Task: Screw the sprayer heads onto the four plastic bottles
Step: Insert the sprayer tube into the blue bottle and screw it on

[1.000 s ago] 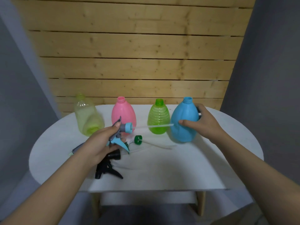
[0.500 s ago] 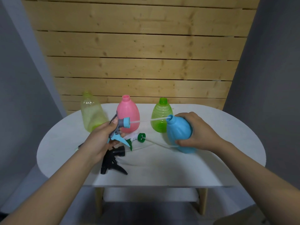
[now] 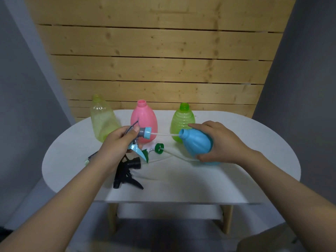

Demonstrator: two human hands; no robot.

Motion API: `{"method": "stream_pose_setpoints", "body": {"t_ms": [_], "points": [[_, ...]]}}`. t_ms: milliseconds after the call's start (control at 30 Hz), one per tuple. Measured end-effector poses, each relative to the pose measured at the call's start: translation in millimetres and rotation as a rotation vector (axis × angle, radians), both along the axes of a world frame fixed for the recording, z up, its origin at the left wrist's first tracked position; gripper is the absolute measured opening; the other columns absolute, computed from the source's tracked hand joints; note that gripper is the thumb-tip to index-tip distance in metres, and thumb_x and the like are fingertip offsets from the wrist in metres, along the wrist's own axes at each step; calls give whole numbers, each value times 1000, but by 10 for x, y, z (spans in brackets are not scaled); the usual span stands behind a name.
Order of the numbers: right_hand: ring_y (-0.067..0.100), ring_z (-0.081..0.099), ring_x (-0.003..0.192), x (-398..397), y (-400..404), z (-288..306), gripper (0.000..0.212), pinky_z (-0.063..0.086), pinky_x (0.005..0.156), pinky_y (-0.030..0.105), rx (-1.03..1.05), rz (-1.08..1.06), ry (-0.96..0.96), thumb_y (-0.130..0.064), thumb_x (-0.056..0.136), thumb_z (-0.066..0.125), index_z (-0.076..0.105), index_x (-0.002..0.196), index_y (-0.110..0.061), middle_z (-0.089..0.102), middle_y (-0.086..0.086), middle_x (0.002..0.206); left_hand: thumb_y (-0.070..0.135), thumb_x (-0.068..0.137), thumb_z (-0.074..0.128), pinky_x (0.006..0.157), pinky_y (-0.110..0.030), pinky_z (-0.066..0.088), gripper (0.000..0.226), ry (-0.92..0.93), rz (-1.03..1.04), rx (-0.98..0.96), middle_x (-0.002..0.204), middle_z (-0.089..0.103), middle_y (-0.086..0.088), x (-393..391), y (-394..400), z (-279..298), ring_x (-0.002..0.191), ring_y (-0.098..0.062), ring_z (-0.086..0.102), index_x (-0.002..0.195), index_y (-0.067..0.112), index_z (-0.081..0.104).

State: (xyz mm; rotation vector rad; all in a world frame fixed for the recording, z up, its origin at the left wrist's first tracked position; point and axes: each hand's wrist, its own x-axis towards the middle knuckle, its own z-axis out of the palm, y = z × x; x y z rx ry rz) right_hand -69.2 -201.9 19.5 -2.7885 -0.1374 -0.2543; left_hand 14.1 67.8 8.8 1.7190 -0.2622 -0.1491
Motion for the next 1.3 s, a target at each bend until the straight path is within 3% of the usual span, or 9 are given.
{"method": "stream_pose_setpoints", "body": {"t_ms": [233,333,467,567,733,833,1033,1200,1300], "points": [[16,52,91,-28,209,58,73,46,74,31,78,55,51,-45,55,76,44,120,-37,55,-7,99,35,88,58,78,-35,53,18,-21,-185,85,80,72,-6,-125,-207,-41,72,-17,70,91,21,69],[14,57,95,-9,194,100,68,50,79,32,162,98,141,-42,58,78,49,119,-40,61,-8,110,34,84,64,59,-17,51,11,-26,-290,127,69,73,4,-139,-251,-46,63,-9,68,90,25,68],[0,58,95,13,179,137,59,46,74,14,237,164,270,-40,62,78,54,116,-44,60,-21,108,35,79,70,47,-11,42,21,22,-352,195,58,68,6,-131,-287,-42,54,-1,59,94,20,66],[-8,55,97,18,188,166,54,45,69,6,271,209,353,-40,64,75,54,114,-47,59,-26,105,30,75,74,53,-16,45,21,89,-403,204,62,68,9,-120,-302,-41,57,-3,60,93,21,68],[8,58,104,57,187,133,64,50,87,25,302,246,456,-42,65,73,54,126,-38,60,-13,120,27,65,76,60,-35,39,22,158,-376,235,62,60,-6,-128,-379,-21,57,-20,52,84,16,69],[6,59,101,72,169,106,66,48,82,15,349,214,450,-36,69,77,48,128,-43,59,-11,118,24,70,72,66,-40,31,15,183,-346,243,57,55,-8,-114,-385,-29,64,-26,43,81,14,70],[4,57,107,73,47,45,69,48,91,20,602,74,313,-34,72,77,45,132,-38,54,-8,126,24,76,68,38,-16,28,13,271,-135,160,41,49,2,-14,-324,-76,39,-12,39,68,15,61],[18,63,97,98,-62,-3,66,55,84,27,1036,92,369,8,79,63,40,126,-32,56,7,121,21,80,65,47,-24,36,10,372,-116,-11,58,50,-1,68,-212,-99,47,-11,44,77,13,60],[19,65,93,119,-95,-7,58,56,80,26,1226,123,386,16,79,57,46,120,-23,62,6,115,15,83,64,47,-18,44,5,369,-129,-117,64,52,-1,66,-198,-93,47,-7,49,82,10,62]]}}
